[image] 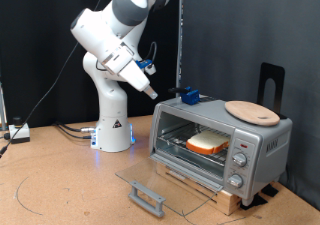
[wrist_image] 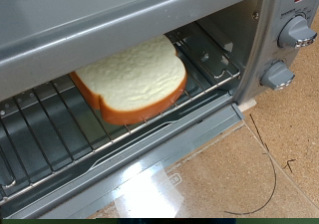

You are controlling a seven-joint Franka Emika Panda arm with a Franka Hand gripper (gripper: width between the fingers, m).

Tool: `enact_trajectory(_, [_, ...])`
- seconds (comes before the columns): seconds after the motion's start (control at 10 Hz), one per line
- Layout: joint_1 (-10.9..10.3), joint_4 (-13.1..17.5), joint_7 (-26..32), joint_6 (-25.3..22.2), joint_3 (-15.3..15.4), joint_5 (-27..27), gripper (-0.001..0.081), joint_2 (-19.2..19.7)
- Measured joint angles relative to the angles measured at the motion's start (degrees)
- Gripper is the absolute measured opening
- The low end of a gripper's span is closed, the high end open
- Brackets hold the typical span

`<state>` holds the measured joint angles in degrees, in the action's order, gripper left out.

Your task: Make a piece of toast with the oven

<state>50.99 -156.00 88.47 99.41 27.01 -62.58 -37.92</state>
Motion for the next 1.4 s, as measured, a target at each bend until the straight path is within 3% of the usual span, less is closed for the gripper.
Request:
enact_trajectory(0.1, [-0.02, -0.12, -0.15, 0.00, 0.17, -0.01, 0.0808, -0.14])
enact_trajectory(0.2, [0.07, -0.11, -5.02, -0.39, 0.97, 1.78, 0.0808, -0.22])
enact_trajectory(0.5, [1.20, 1.41, -28.17, 0.29, 5.20, 2.16, 0.0808, 1.24])
enact_trajectory(0.7, [4.02, 2.59, -40.22, 3.72, 6.83, -0.02, 0.0808, 5.11])
enact_trajectory(0.8, [5.21, 3.93, -44.90, 4.02, 7.21, -0.42, 0.0808, 8.16])
enact_trajectory(0.9, [5.07, 3.86, -42.44, 4.03, 7.22, -0.21, 0.0808, 7.98])
enact_trajectory(1.1, [6.08, 4.66, -51.90, -1.41, 7.32, 5.72, 0.0808, 8.93])
enact_trajectory(1.3, [8.99, 7.03, -61.89, -4.61, 7.40, 10.70, 0.0808, 13.56])
enact_trajectory(1.4, [10.48, 8.27, -64.13, -4.89, 7.35, 12.39, 0.0808, 16.51])
